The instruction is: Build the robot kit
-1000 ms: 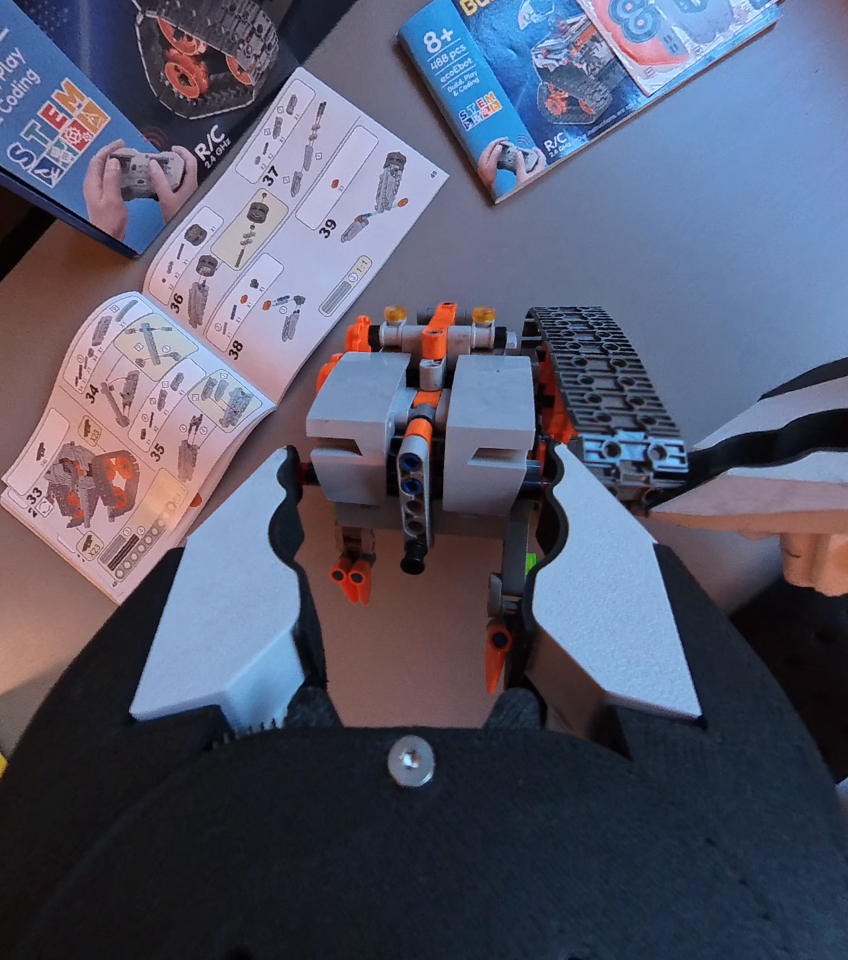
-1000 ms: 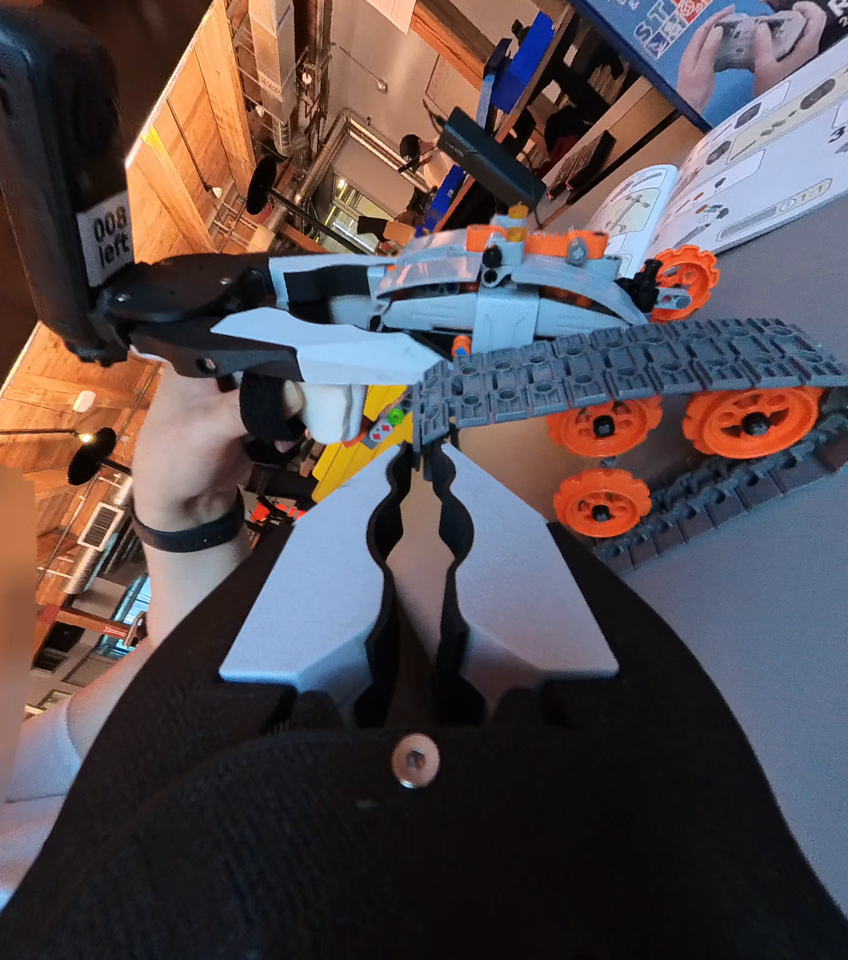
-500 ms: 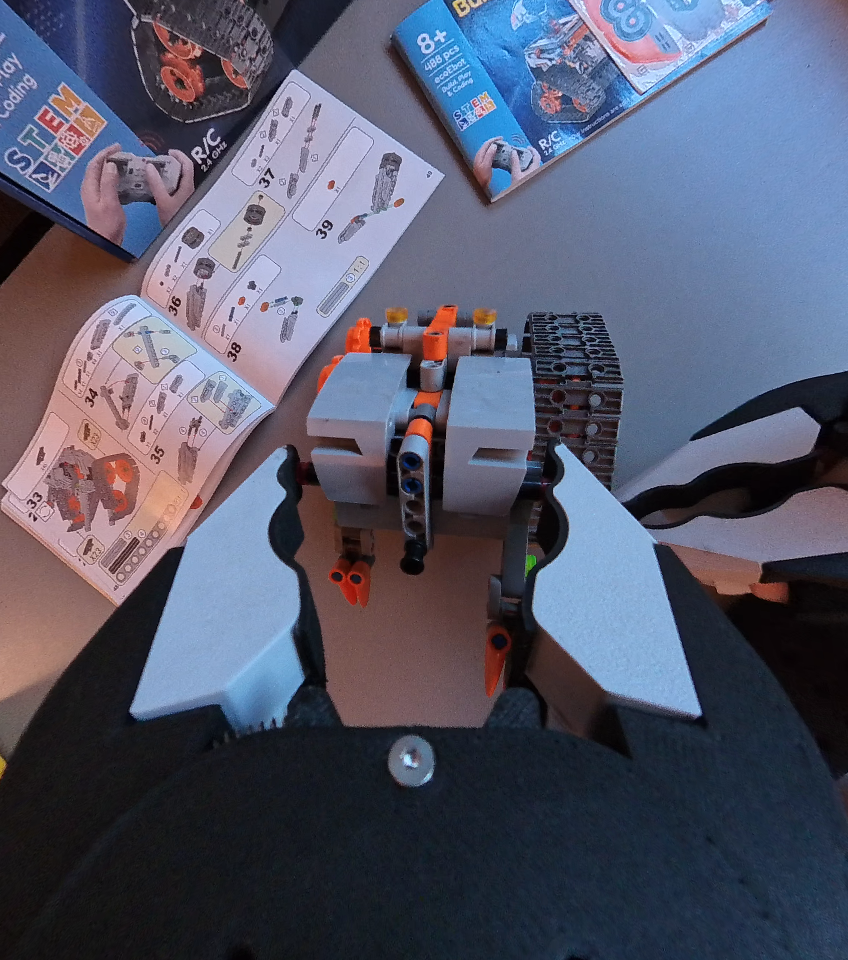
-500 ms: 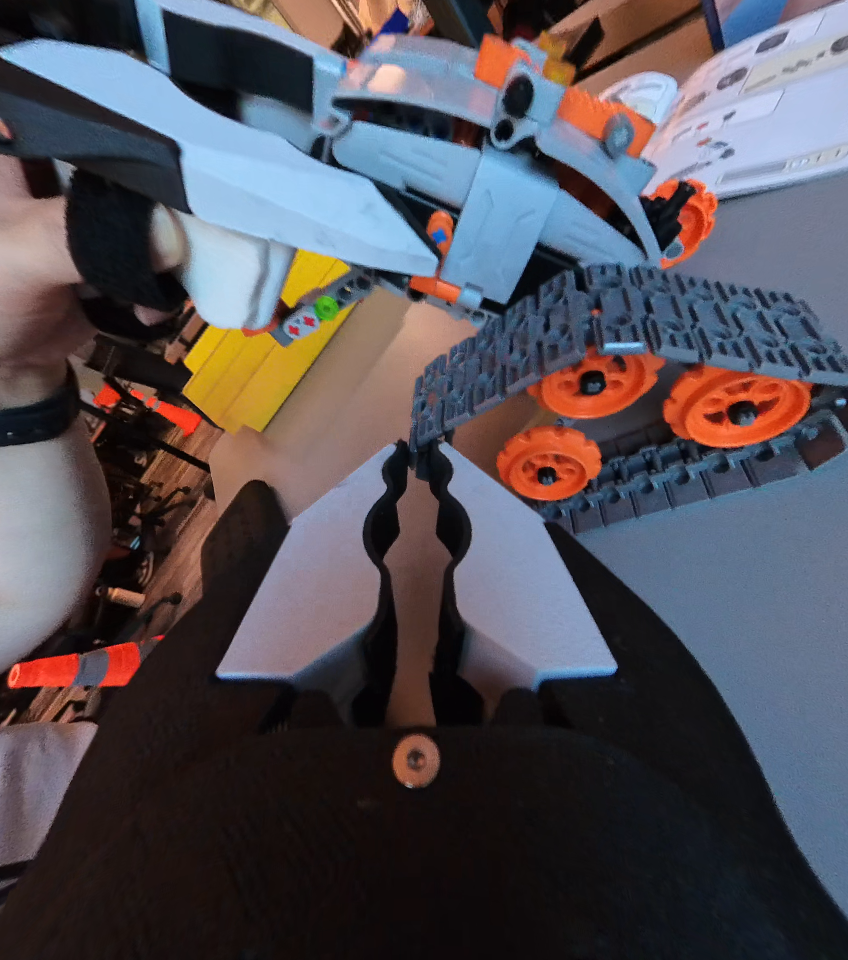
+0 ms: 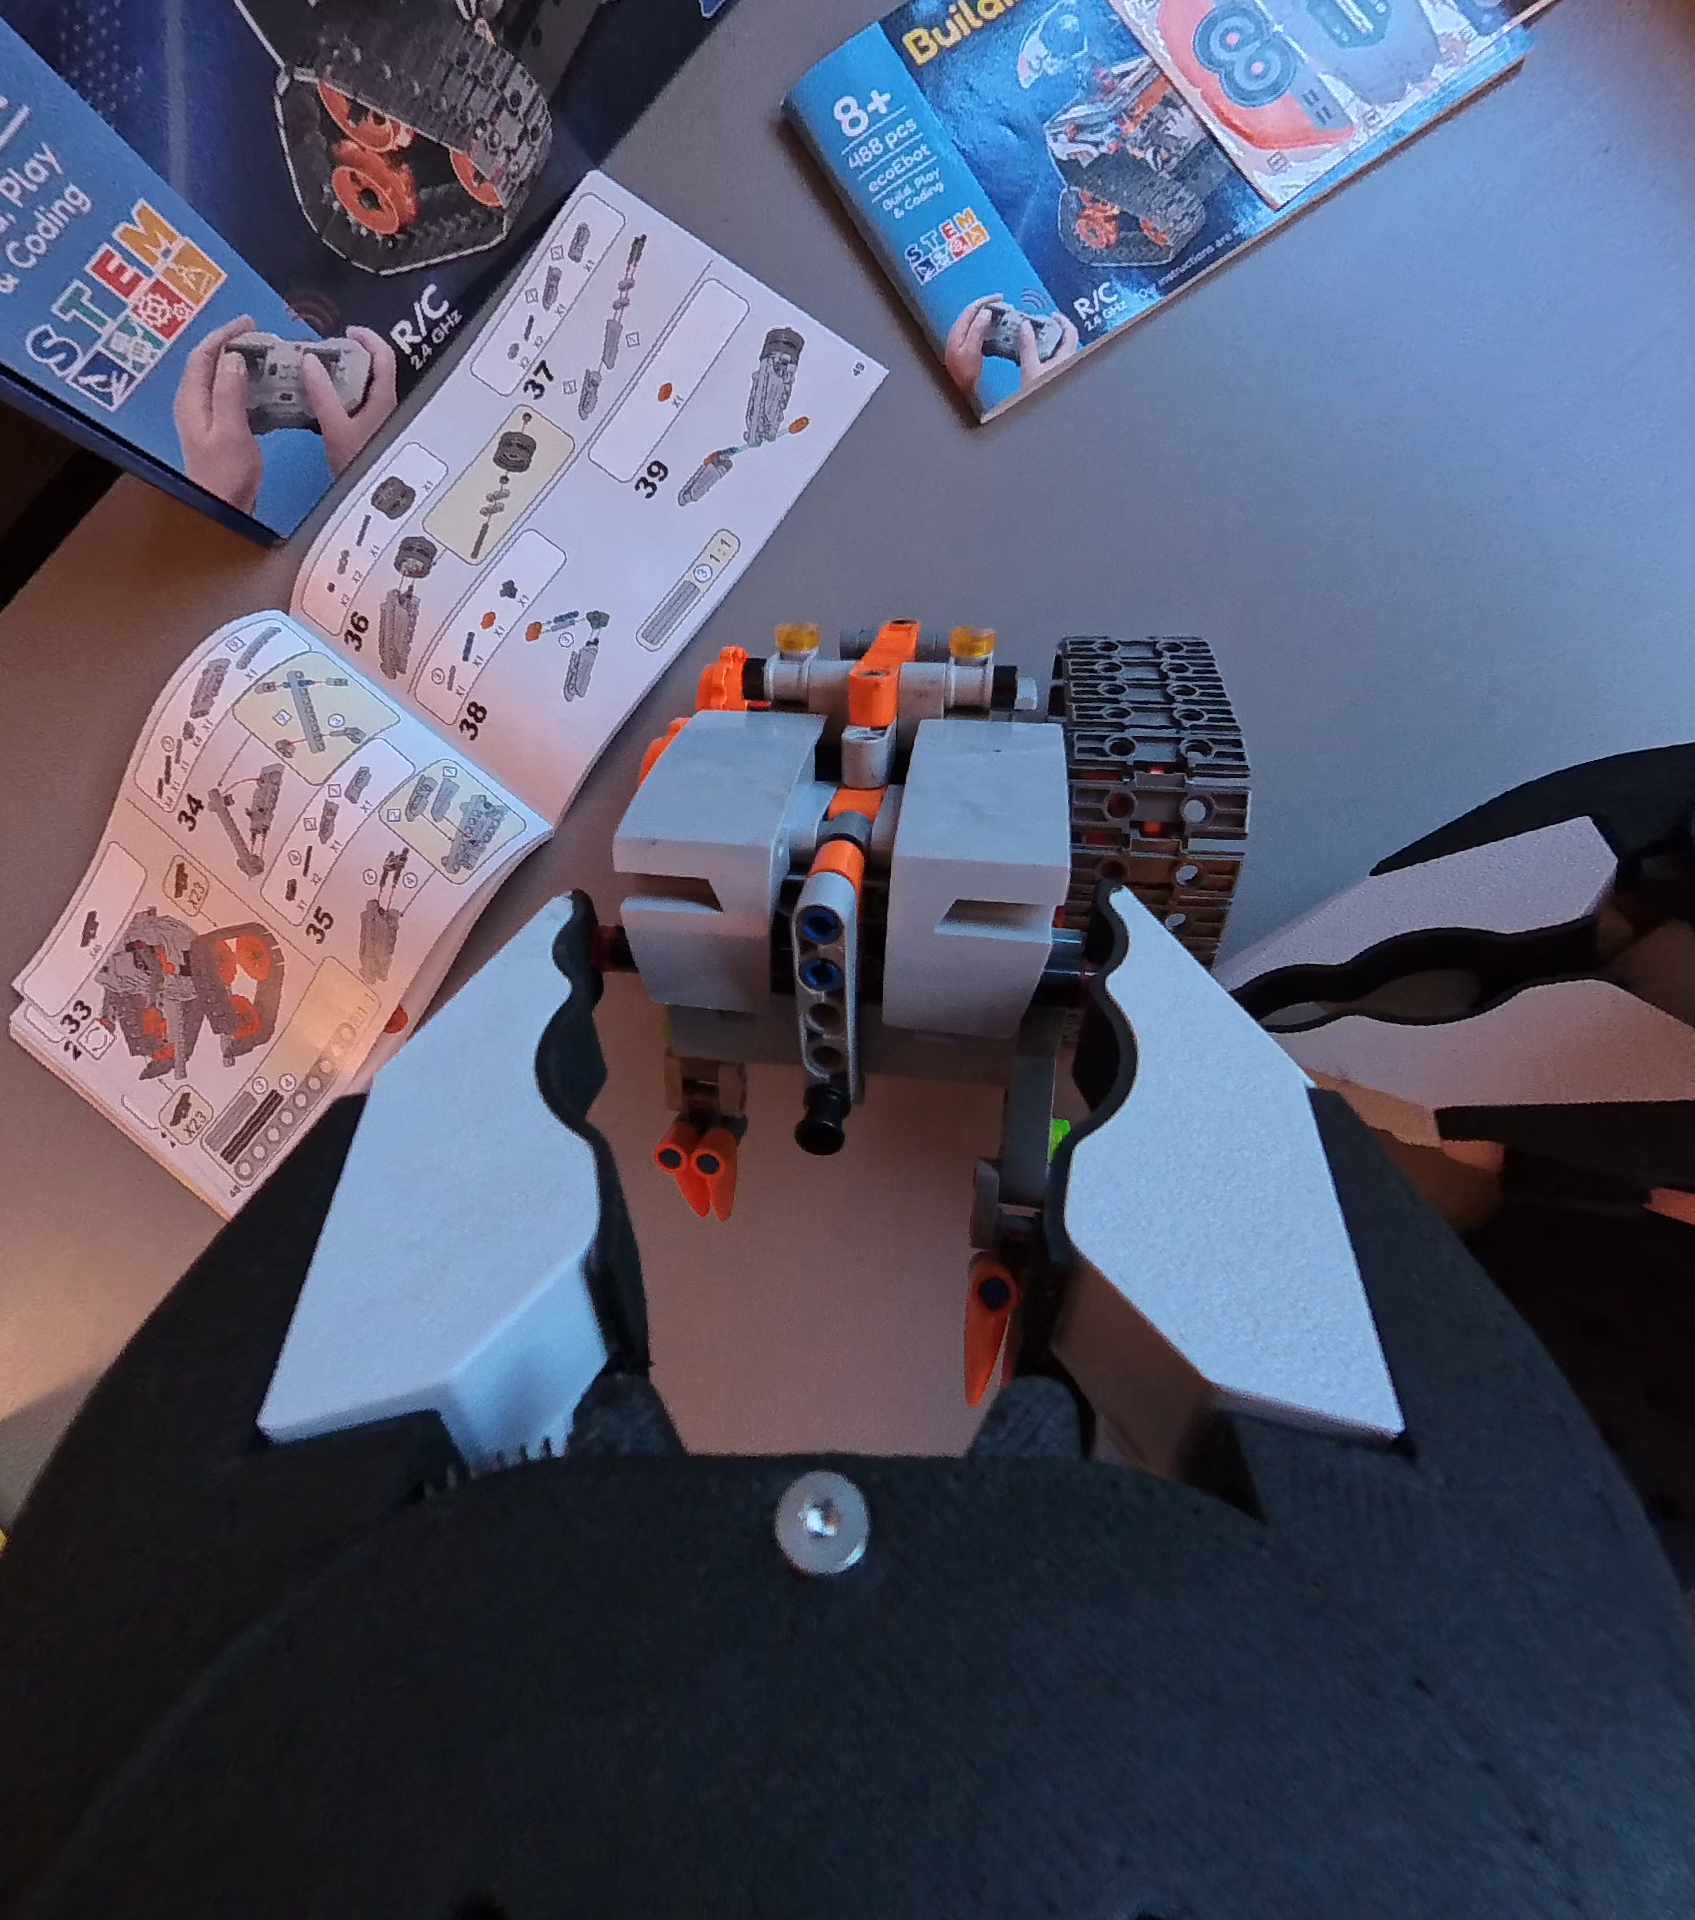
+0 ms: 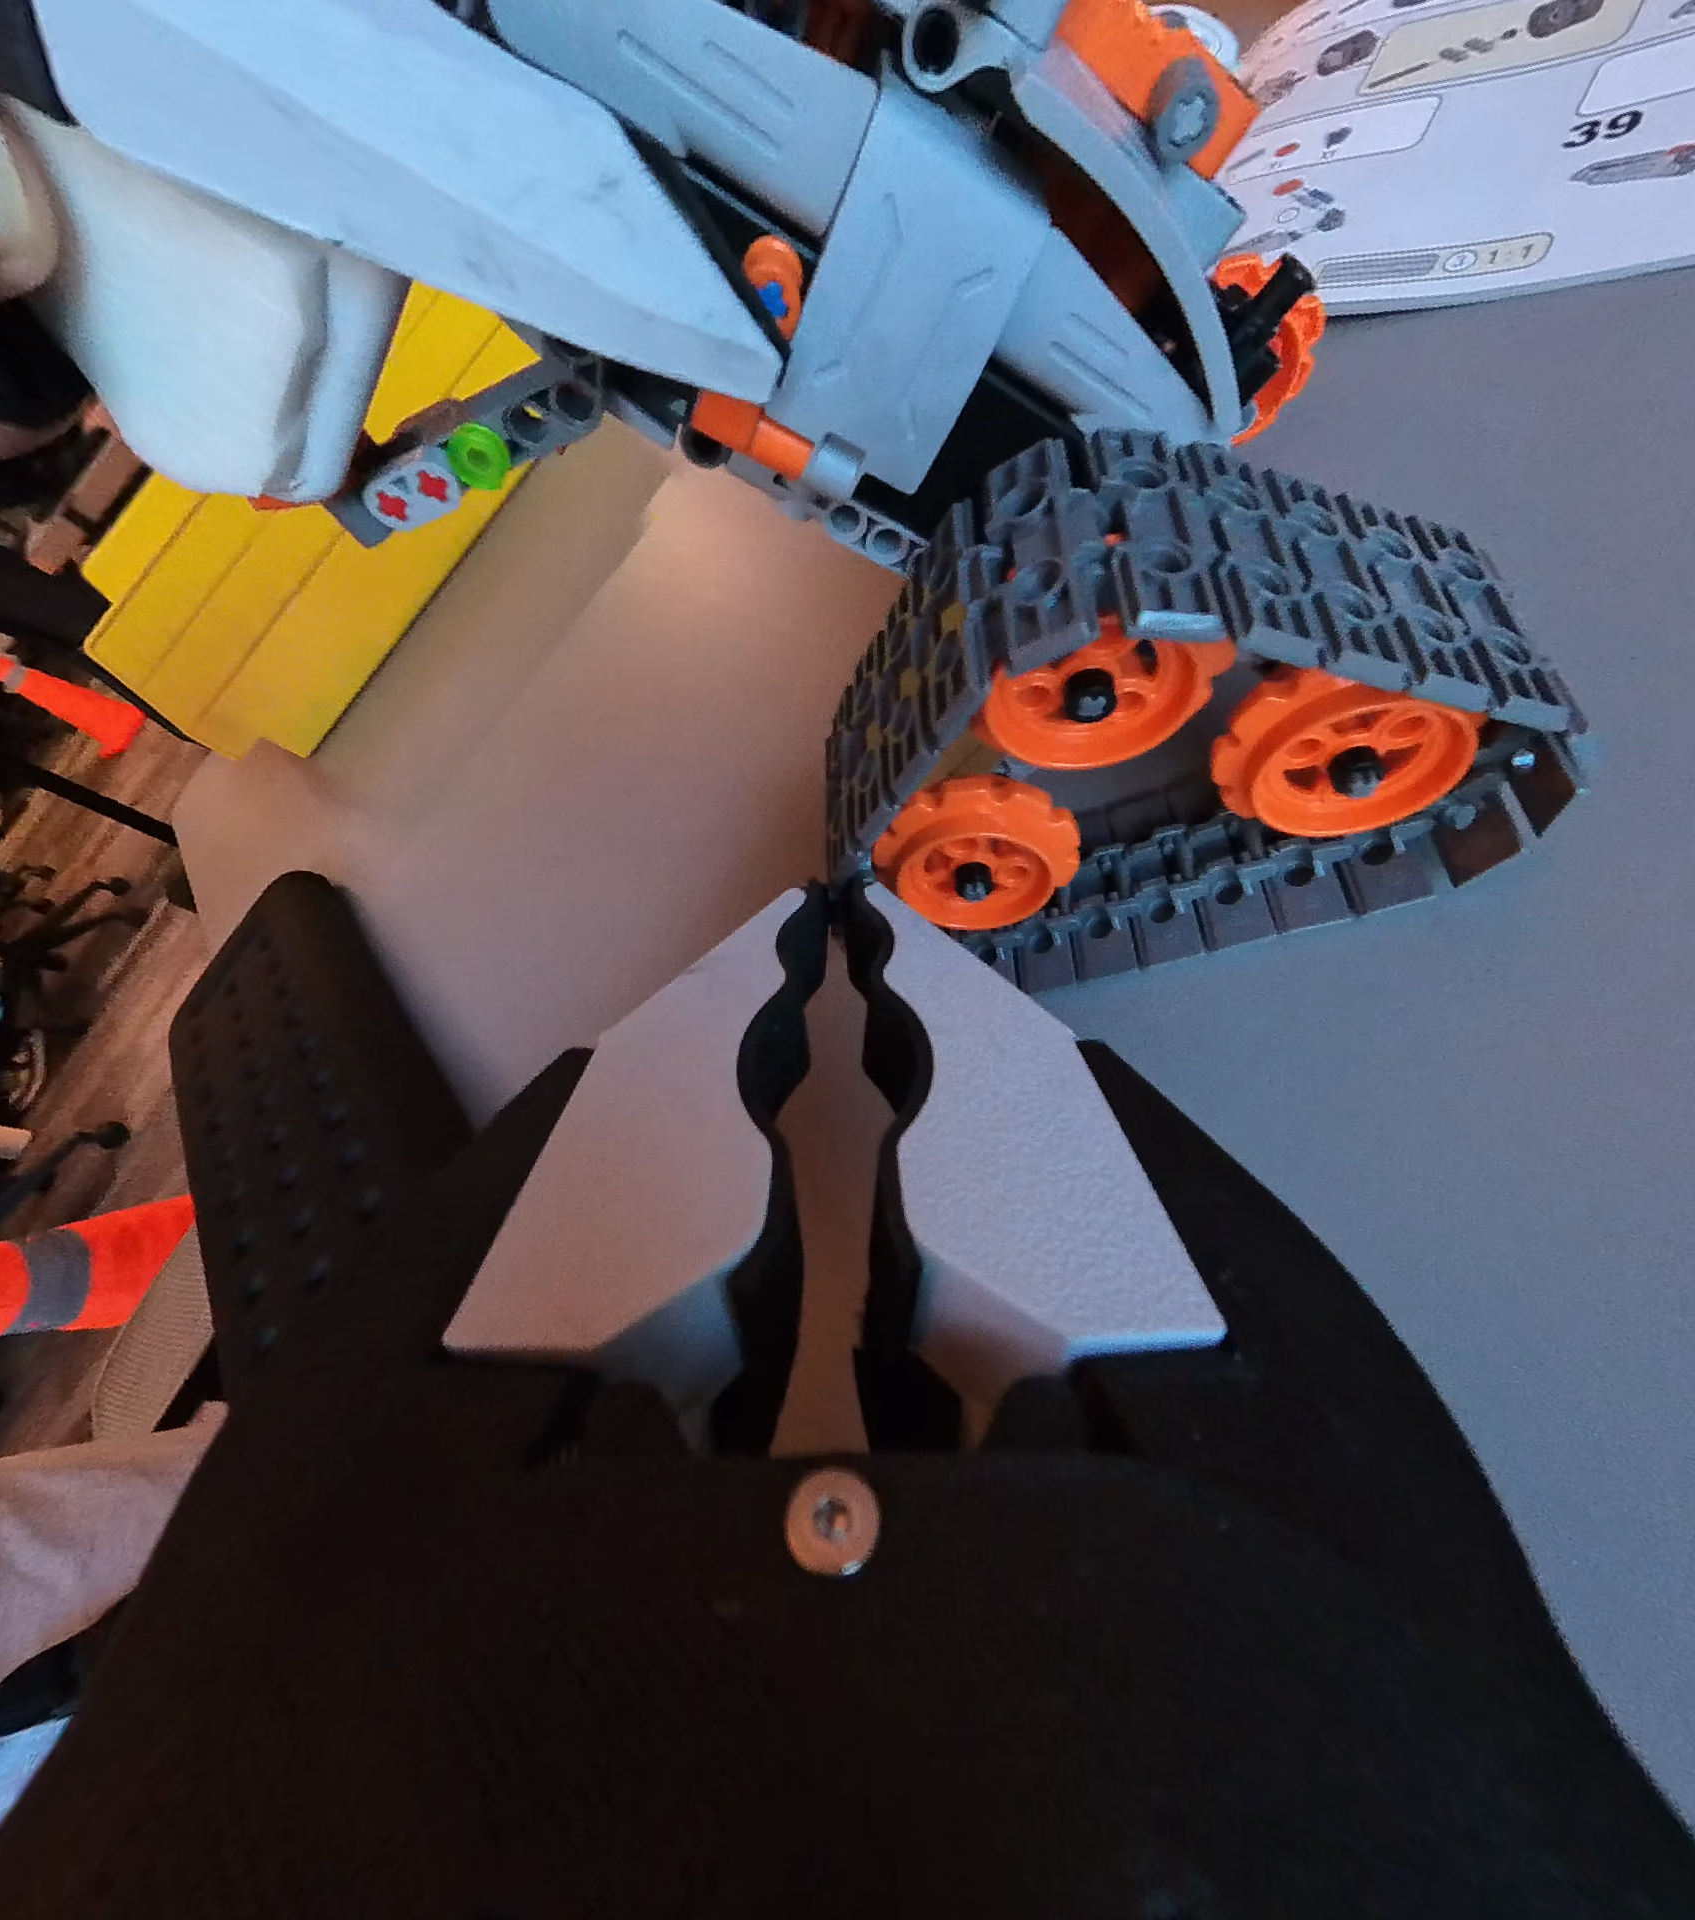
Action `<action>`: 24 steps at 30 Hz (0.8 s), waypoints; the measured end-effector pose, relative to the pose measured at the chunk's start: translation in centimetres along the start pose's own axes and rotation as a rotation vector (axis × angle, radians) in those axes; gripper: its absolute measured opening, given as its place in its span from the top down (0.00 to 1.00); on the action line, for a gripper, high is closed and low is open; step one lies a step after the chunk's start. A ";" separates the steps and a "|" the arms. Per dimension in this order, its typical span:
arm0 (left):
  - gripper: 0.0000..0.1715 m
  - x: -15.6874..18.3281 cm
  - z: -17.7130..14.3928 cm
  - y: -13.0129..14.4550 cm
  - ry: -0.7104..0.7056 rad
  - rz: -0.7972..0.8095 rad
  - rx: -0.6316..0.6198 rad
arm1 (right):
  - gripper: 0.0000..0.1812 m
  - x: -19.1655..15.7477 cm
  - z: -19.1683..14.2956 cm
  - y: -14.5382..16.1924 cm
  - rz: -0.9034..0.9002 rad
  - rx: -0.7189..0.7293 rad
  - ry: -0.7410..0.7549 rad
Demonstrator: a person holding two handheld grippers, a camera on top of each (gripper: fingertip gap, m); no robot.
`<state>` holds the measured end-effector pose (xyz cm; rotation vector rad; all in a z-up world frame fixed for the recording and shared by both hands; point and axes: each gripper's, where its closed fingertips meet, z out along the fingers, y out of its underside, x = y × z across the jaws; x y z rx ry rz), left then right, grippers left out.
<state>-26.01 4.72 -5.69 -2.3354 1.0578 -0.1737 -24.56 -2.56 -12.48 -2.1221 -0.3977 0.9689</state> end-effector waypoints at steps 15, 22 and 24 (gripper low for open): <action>0.39 -0.4 -0.4 0.8 0.034 -0.023 0.086 | 0.99 0.3 0.0 0.2 -0.098 -0.030 0.050; 0.41 -1.1 -5.2 1.1 0.134 -0.125 0.363 | 0.95 0.9 0.3 1.1 -0.252 -0.081 0.110; 0.45 -1.7 -6.3 2.6 0.166 -0.167 0.427 | 0.95 1.0 0.4 1.5 -0.280 -0.098 0.124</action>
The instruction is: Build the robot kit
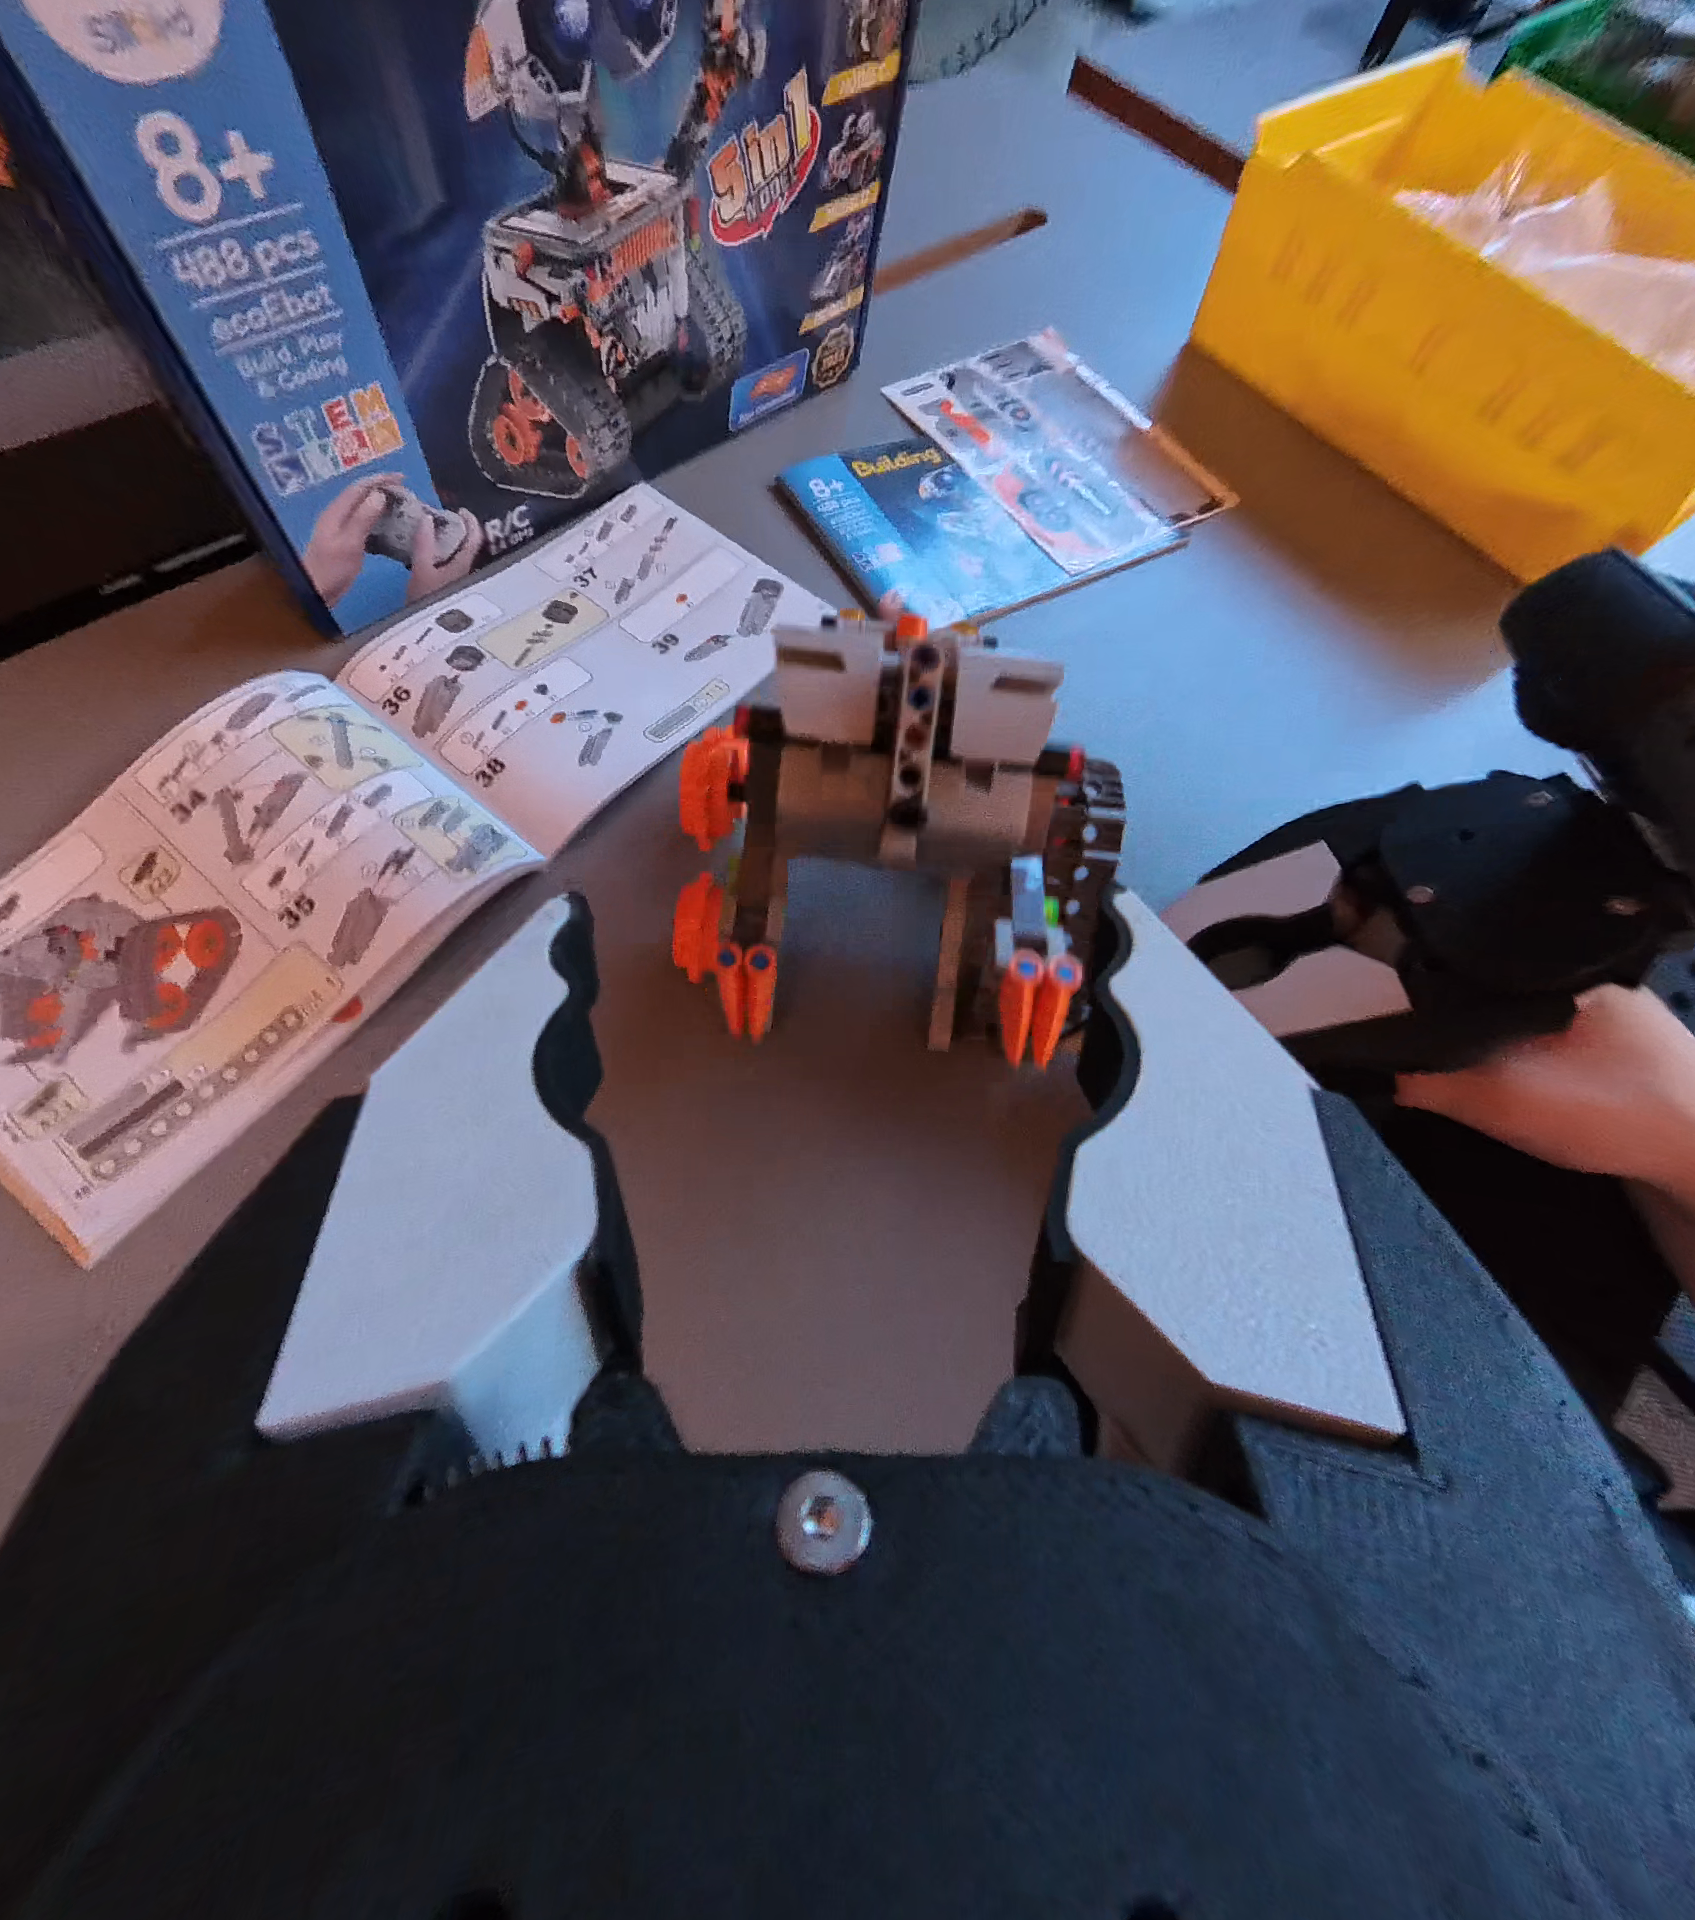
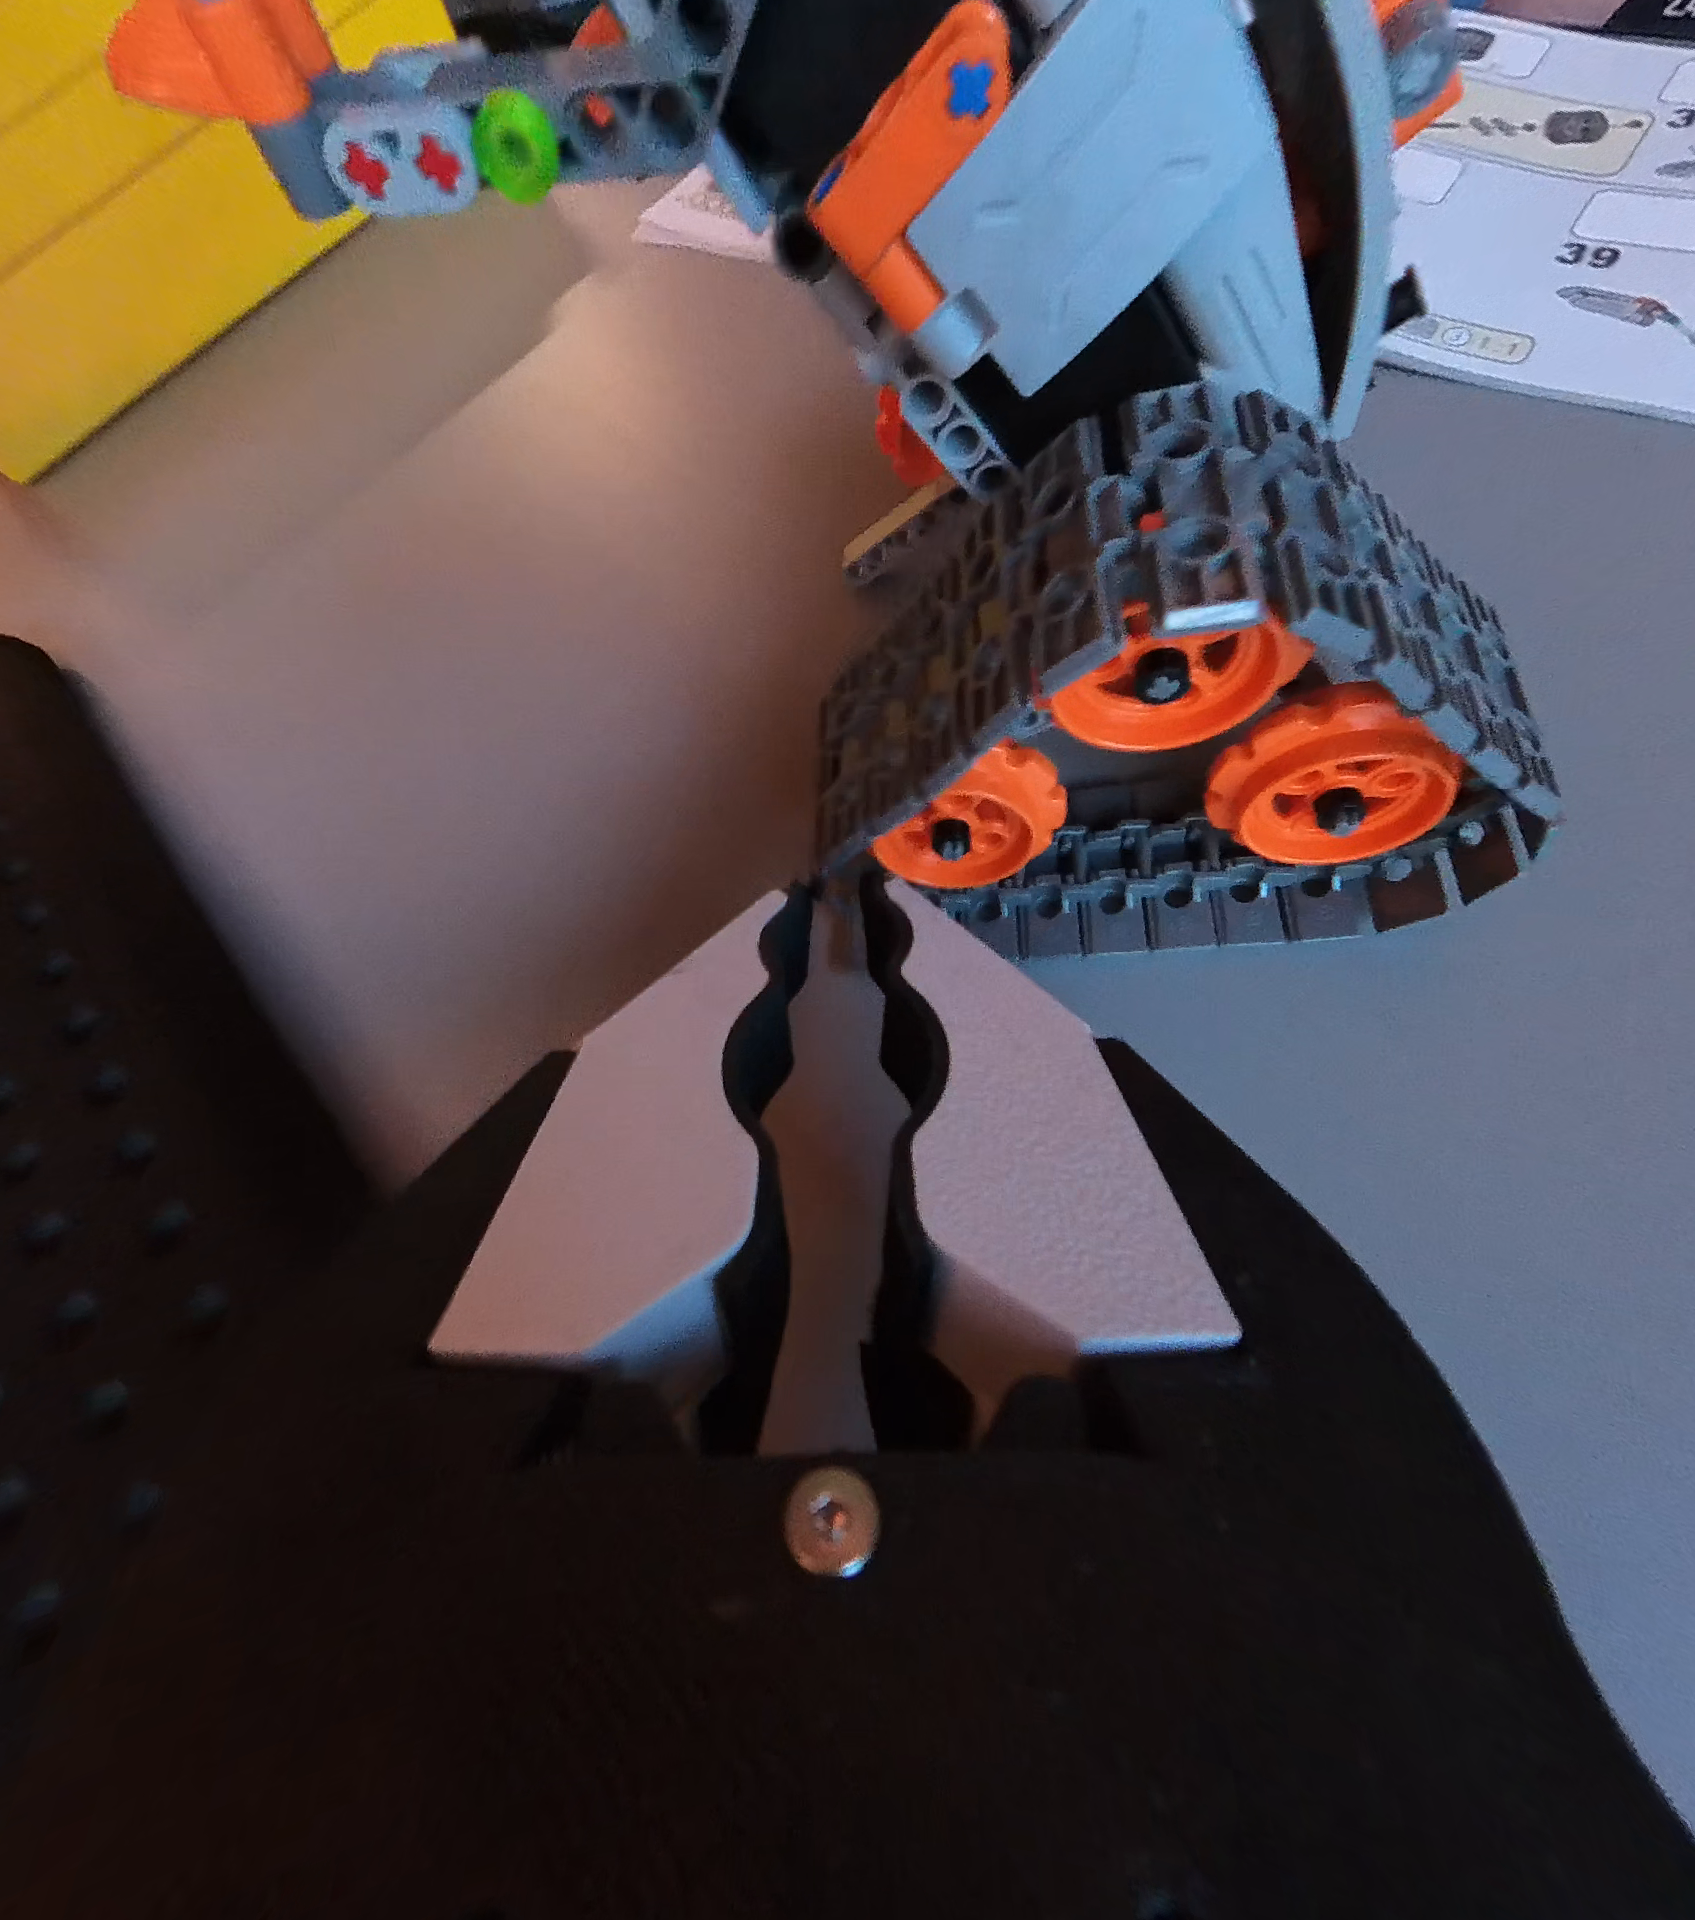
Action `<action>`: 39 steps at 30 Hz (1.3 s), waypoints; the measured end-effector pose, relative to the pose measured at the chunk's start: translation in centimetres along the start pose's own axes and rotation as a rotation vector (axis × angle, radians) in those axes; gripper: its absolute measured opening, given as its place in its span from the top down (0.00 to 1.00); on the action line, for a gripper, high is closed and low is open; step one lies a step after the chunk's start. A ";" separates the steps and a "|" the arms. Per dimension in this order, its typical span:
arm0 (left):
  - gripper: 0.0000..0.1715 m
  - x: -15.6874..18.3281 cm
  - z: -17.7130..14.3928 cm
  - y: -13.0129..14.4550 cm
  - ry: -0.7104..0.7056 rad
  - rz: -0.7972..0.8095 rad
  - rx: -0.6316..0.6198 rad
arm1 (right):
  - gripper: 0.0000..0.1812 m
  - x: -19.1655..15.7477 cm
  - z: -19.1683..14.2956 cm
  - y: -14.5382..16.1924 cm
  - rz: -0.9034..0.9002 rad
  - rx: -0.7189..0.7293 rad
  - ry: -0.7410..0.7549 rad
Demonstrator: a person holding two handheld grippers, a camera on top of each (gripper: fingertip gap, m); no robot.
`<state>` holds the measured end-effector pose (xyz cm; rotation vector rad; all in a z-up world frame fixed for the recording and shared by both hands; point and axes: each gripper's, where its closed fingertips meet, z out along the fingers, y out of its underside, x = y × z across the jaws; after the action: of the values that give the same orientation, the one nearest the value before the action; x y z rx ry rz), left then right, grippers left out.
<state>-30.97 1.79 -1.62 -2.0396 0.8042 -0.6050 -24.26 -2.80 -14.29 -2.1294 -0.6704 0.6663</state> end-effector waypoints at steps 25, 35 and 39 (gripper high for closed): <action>0.93 5.1 3.8 12.7 0.299 0.100 -0.118 | 0.84 0.6 -3.0 -3.5 0.208 0.209 -0.175; 0.93 3.7 3.5 12.0 0.270 0.037 -0.030 | 0.98 0.5 -1.0 -2.8 0.238 0.174 -0.161; 0.93 3.7 3.8 12.7 0.260 0.064 -0.056 | 0.98 0.3 -1.0 -2.8 0.136 0.154 -0.123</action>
<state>-29.99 -4.45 -13.83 -2.0023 1.0441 -0.8308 -24.03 -1.59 -11.62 -2.0163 -0.5242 0.8997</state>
